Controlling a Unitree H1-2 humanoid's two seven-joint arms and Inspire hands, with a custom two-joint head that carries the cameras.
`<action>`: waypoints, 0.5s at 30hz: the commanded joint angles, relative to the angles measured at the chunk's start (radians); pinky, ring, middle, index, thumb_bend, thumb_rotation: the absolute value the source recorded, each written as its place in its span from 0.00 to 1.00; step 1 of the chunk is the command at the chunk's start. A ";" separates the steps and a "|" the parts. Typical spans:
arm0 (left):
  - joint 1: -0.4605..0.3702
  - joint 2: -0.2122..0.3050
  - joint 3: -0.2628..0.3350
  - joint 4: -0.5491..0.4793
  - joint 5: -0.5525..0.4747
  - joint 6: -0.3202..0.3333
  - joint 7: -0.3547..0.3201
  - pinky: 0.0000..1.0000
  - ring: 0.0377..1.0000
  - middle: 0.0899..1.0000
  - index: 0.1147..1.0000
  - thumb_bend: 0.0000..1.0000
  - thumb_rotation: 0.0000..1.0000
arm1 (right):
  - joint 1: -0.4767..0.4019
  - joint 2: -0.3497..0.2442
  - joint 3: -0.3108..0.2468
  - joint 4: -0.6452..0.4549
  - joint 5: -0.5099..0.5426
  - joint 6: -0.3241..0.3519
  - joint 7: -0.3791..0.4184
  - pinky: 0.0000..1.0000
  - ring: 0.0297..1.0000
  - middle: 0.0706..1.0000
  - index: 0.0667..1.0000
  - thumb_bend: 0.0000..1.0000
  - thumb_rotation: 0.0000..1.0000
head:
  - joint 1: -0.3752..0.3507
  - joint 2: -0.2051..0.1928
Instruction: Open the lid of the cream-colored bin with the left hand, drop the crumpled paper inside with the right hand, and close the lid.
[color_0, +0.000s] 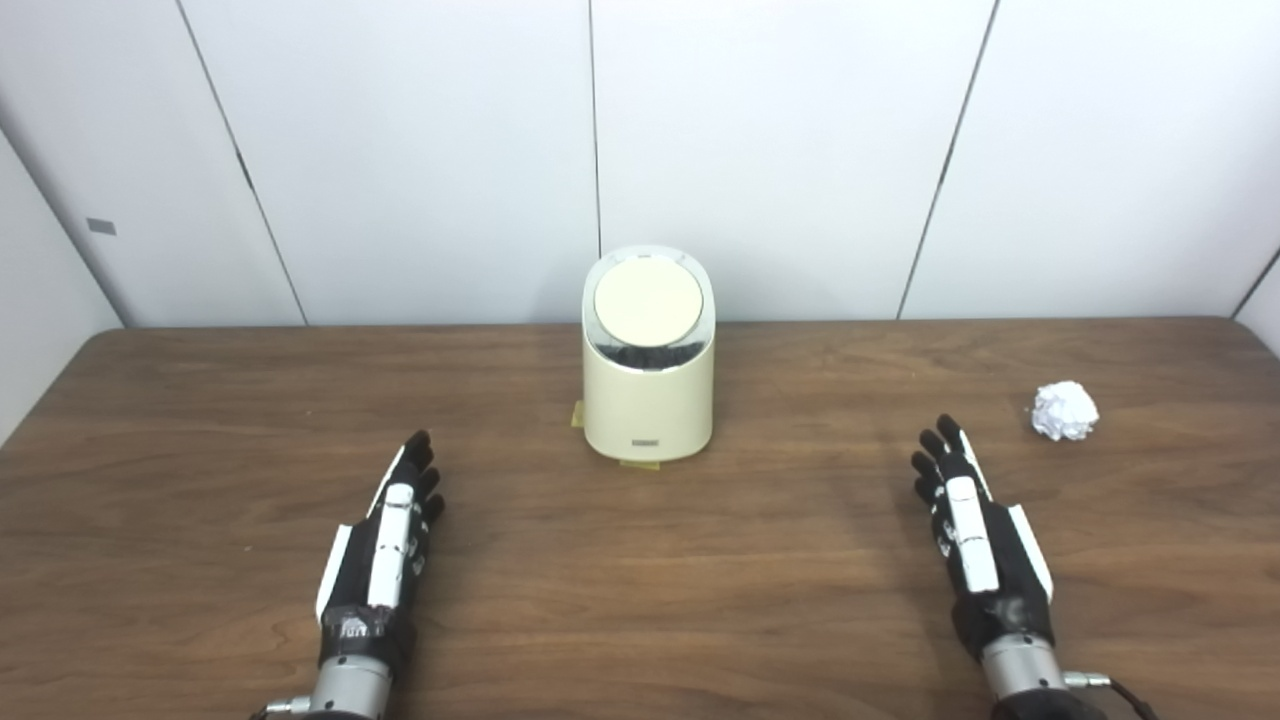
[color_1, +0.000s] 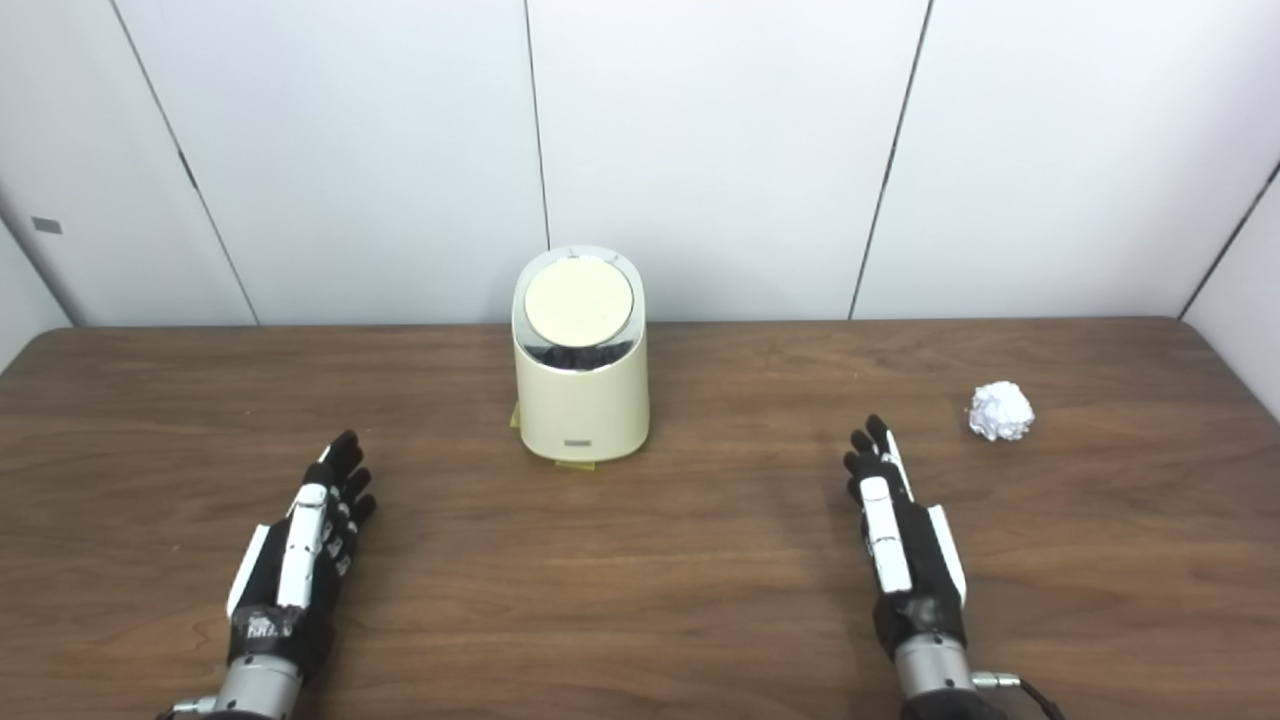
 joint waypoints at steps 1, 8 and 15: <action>-0.018 -0.001 0.000 -0.011 -0.004 -0.029 0.002 1.00 1.00 1.00 1.00 0.47 0.90 | -0.030 -0.007 -0.003 -0.012 0.004 -0.033 0.008 0.97 0.95 0.97 0.99 0.54 0.96 | -0.001 0.001; -0.019 0.002 -0.002 -0.009 0.011 -0.038 0.005 1.00 1.00 1.00 1.00 0.45 0.90 | -0.029 -0.009 0.002 -0.013 -0.014 -0.031 0.004 0.96 0.95 0.96 0.99 0.54 0.97 | -0.001 -0.002; -0.018 0.001 -0.001 -0.013 0.005 -0.028 0.006 1.00 1.00 1.00 1.00 0.45 0.90 | -0.029 -0.009 0.000 -0.014 -0.004 -0.030 0.011 0.98 0.95 0.97 0.99 0.54 0.96 | 0.002 -0.002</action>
